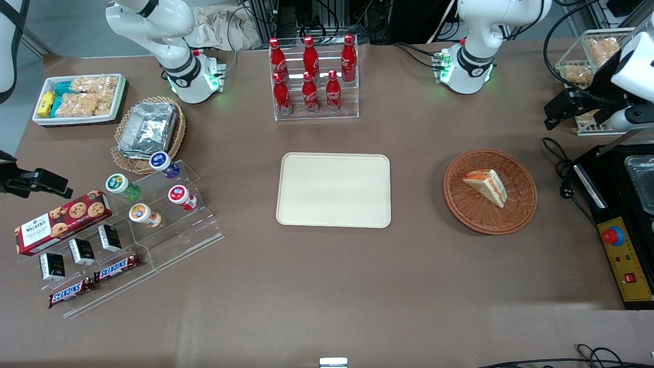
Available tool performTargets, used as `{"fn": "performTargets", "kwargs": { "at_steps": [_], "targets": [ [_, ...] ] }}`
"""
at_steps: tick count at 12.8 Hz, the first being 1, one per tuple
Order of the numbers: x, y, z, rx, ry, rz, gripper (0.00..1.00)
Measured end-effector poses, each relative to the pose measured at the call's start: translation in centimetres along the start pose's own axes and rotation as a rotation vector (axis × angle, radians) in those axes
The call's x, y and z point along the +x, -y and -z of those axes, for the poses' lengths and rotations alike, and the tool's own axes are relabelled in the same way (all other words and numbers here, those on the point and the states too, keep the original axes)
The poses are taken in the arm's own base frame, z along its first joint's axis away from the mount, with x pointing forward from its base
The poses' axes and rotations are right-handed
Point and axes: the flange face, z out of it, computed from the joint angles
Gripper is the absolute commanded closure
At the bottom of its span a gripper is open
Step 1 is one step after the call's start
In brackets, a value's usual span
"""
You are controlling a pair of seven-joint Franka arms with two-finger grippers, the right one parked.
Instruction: Place sandwich from basket to tray
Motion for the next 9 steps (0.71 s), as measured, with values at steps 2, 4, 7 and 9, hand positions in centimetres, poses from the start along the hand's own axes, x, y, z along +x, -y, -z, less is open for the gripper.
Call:
{"fn": "performTargets", "kwargs": {
  "at_steps": [2,4,7,9],
  "targets": [
    [-0.02,-0.11,0.03,-0.004,0.000,-0.002,0.00],
    [-0.05,-0.23,0.10,-0.006,-0.001,-0.004,0.00],
    [-0.07,-0.31,0.33,-0.008,-0.006,-0.005,0.00],
    [-0.12,-0.46,0.62,-0.010,-0.012,-0.002,0.00]
  ]
}}
